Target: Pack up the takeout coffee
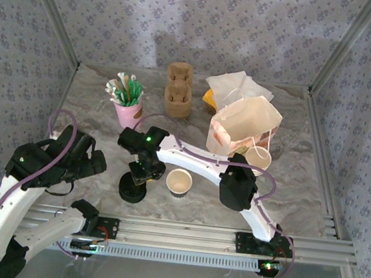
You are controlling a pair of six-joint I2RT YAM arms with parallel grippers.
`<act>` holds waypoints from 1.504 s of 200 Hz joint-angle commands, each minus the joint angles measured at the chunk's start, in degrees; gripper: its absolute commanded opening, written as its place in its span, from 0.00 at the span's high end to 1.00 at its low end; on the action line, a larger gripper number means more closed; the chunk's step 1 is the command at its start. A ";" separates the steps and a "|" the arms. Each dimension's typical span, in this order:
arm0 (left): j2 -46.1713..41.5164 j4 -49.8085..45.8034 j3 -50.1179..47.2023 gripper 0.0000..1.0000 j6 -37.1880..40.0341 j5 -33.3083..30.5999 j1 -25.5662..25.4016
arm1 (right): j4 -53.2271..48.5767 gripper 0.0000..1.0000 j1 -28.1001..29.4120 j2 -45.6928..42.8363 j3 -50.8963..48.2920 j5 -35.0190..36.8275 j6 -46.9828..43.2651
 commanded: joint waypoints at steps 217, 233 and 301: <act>1.07 2.20 3.84 0.00 1.12 0.62 0.08 | 0.17 0.86 -0.68 -2.85 -2.27 0.39 1.96; 0.59 2.62 4.27 0.00 0.74 0.50 0.03 | -0.66 0.86 -0.86 -3.87 -2.18 0.54 2.11; -0.99 5.68 8.15 0.00 3.45 1.95 0.03 | -1.13 0.88 -1.83 -6.59 -1.74 -2.46 1.93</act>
